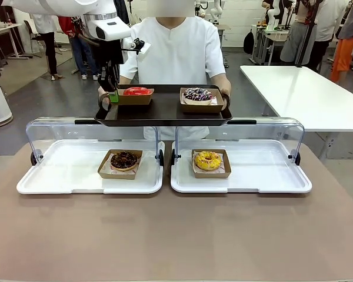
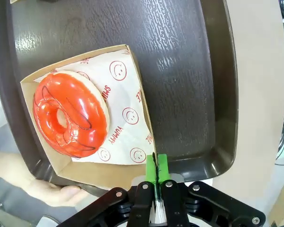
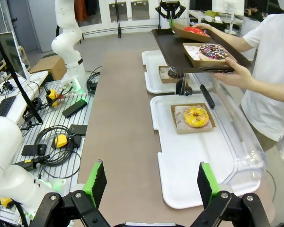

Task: Provide the desired donut to the person.
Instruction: Place the picked Paper togo box onto the Handle tray extended by the person.

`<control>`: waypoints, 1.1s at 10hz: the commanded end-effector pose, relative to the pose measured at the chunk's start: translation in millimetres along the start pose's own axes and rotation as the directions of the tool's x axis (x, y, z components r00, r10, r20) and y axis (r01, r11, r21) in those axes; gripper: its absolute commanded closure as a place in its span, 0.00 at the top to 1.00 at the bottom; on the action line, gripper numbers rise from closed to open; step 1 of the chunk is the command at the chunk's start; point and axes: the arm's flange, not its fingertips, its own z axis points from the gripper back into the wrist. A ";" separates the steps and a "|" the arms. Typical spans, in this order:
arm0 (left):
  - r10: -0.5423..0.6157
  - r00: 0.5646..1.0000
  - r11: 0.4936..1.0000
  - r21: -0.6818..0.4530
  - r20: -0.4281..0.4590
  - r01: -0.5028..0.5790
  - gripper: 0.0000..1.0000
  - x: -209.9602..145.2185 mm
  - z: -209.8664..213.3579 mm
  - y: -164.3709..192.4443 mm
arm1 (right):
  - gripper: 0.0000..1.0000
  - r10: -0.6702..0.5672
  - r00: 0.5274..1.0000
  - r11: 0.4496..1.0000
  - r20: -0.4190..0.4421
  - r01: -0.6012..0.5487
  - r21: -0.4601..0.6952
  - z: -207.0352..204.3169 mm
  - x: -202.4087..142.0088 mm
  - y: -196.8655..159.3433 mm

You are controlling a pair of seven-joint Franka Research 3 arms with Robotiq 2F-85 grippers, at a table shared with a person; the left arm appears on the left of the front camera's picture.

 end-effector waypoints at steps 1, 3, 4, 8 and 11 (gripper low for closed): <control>-0.024 0.999 0.999 -0.026 0.028 0.025 0.58 -2.7 3.9 3.1 | 1.00 0.001 1.000 1.000 0.004 -0.001 0.002 -0.4 -0.8 -0.1; -0.028 0.999 0.999 -0.032 0.026 0.029 1.00 -3.1 4.9 2.2 | 1.00 0.001 1.000 1.000 0.004 -0.001 0.002 -0.4 -0.8 -0.1; -0.028 0.999 0.999 -0.034 0.024 0.029 1.00 -3.8 5.3 1.2 | 1.00 0.001 1.000 1.000 0.004 -0.001 0.002 -0.4 -0.8 -0.1; -0.027 0.999 0.999 -0.045 0.025 0.028 1.00 -5.3 6.0 -0.6 | 1.00 0.001 1.000 1.000 0.004 -0.001 0.002 -0.4 -0.8 -0.1; -0.032 0.999 0.998 -0.053 0.035 0.034 0.97 -7.0 6.3 -4.6 | 1.00 0.001 1.000 1.000 0.004 -0.001 0.002 -0.4 -0.8 -0.1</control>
